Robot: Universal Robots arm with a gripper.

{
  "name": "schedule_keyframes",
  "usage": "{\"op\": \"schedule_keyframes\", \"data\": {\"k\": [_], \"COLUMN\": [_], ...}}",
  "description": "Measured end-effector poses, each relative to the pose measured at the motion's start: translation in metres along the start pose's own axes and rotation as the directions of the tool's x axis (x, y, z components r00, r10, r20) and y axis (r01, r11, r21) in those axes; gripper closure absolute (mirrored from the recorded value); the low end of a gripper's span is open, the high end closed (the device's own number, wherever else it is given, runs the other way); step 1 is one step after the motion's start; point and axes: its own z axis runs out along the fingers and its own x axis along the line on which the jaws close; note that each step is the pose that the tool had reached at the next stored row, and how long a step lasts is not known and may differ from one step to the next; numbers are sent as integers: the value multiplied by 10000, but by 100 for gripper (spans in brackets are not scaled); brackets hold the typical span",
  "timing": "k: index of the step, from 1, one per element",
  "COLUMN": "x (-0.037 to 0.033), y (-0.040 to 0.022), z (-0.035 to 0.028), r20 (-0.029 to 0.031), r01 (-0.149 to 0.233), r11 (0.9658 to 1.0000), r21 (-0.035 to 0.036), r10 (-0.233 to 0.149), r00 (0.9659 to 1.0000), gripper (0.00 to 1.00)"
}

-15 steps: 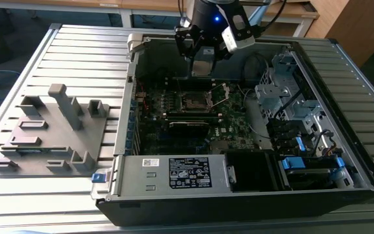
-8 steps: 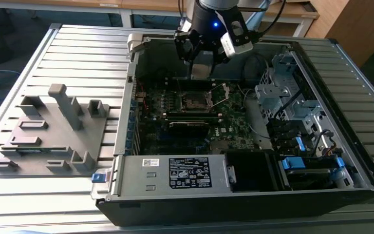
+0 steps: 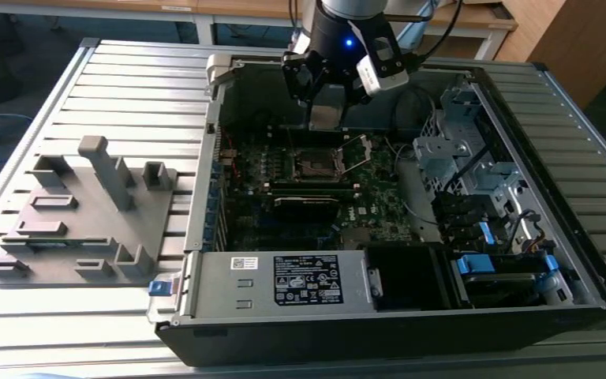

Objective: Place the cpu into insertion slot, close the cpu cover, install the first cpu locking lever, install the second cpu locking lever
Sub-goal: 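Place the cpu into insertion slot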

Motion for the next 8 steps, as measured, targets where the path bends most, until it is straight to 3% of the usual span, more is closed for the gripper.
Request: {"op": "schedule_keyframes", "data": {"k": [8], "x": [1], "y": [41], "z": [12], "r20": [0], "r01": [0], "r11": [10000], "r21": [-1], "r10": [0], "r00": [10000], "gripper": [46]}}
